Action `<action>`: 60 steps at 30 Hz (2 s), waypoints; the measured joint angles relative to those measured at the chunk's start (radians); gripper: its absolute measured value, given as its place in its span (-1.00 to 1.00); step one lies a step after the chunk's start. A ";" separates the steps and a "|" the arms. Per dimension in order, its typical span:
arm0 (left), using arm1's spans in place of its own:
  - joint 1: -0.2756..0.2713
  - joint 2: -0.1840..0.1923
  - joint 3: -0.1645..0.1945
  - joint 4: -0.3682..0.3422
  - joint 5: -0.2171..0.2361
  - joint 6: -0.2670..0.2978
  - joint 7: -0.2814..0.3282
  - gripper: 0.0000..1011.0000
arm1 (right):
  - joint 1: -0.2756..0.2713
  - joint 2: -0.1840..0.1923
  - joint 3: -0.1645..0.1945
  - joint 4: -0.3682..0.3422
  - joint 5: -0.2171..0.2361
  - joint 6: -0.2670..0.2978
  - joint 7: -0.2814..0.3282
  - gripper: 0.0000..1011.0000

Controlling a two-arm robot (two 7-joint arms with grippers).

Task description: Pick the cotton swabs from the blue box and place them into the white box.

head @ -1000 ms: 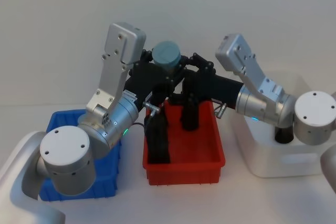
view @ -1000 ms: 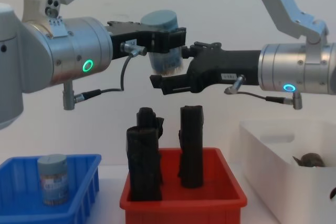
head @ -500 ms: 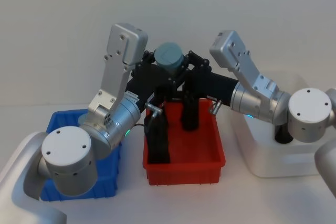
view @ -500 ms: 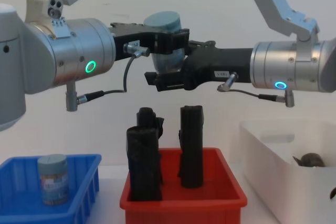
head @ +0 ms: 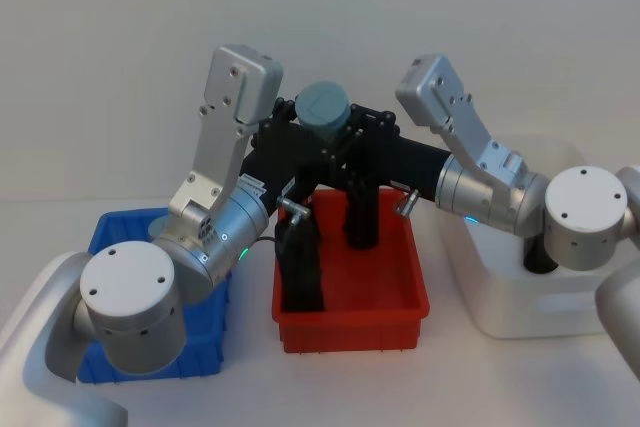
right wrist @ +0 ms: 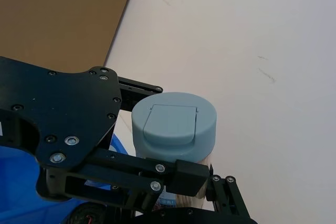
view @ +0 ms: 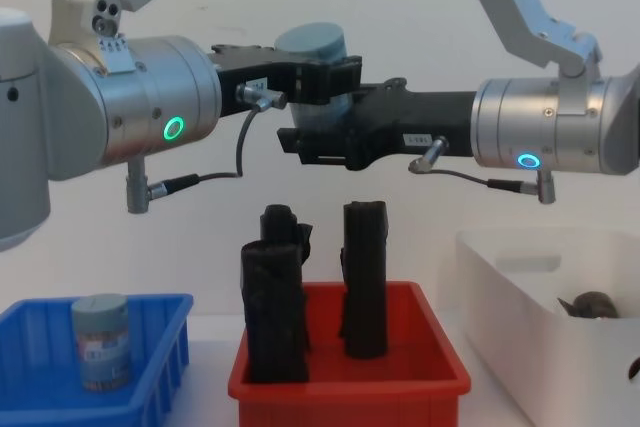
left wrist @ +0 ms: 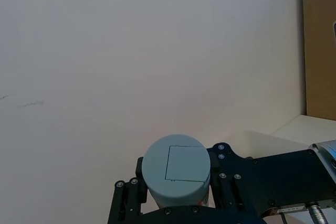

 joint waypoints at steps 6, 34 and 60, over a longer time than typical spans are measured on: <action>0.000 0.000 0.000 0.000 0.000 0.000 0.000 0.32 | 0.001 -0.001 -0.001 0.001 0.001 0.001 -0.001 0.24; 0.000 -0.001 0.000 0.000 0.000 0.000 -0.001 0.99 | -0.035 0.025 0.013 -0.027 0.005 0.047 -0.114 0.24; 0.000 -0.001 0.000 0.000 0.000 0.000 -0.001 0.99 | -0.152 0.083 0.062 -0.091 0.110 0.163 -0.434 0.24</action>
